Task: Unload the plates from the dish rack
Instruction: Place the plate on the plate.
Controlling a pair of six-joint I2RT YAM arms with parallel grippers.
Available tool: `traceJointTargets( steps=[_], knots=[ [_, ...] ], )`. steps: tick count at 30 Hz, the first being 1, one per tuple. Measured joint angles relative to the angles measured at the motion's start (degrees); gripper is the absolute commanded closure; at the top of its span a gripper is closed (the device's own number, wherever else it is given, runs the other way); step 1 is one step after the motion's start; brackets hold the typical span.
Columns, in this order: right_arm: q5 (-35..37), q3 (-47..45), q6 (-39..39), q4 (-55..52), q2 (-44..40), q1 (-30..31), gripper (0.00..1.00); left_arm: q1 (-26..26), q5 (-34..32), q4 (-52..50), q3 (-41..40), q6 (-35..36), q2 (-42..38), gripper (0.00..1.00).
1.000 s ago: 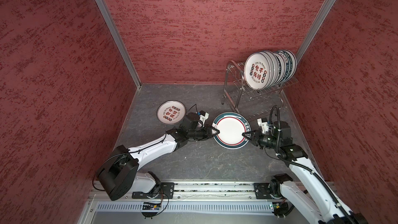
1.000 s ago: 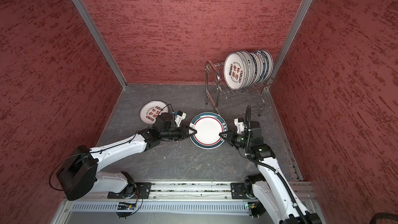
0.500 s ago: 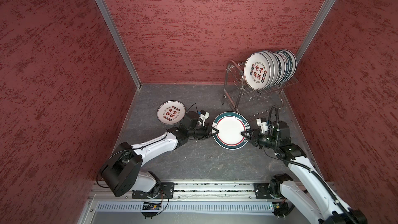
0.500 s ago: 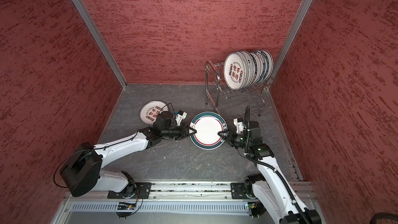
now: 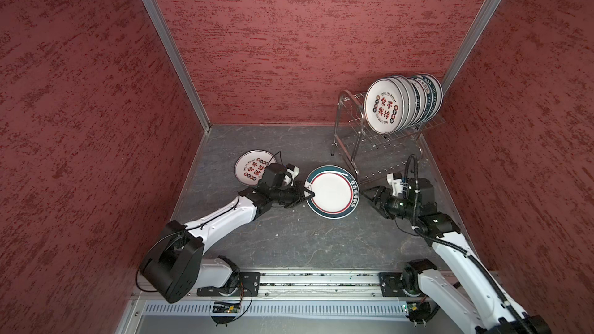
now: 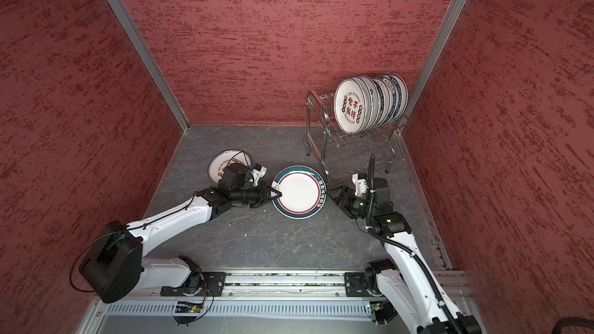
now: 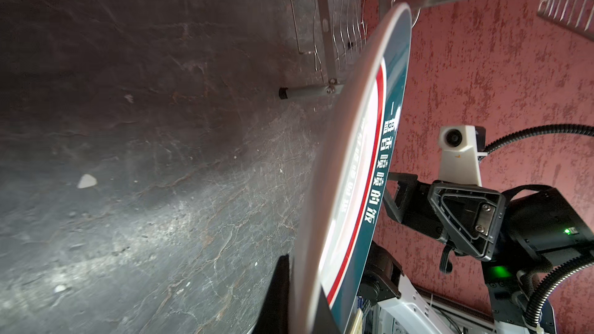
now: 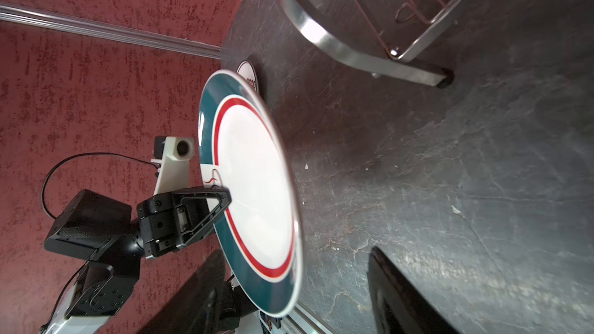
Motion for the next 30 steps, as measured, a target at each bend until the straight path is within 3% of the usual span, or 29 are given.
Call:
traceJointTargets(
  steps=[13, 17, 19, 30],
  knots=[
    [22.32, 7.76, -6.45, -17.77, 3.19, 0.00, 0.18, 23.74, 0.22, -17.90, -1.62, 7.19, -14.71, 1.00],
    [27.17, 9.09, -6.62, -19.93, 4.52, 0.00, 0.13, 30.23, 0.17, -21.14, -1.29, 9.57, -13.81, 1.00],
    [29.07, 10.05, -6.73, -20.09, 5.46, 0.00, 0.02, 32.89, 0.20, -21.86, -0.90, 10.64, -12.31, 1.00],
    [32.72, 11.10, -6.67, -19.80, 7.45, 0.00, 0.01, 41.79, -0.66, -22.58, 4.33, 14.84, -2.21, 1.00]
  ],
)
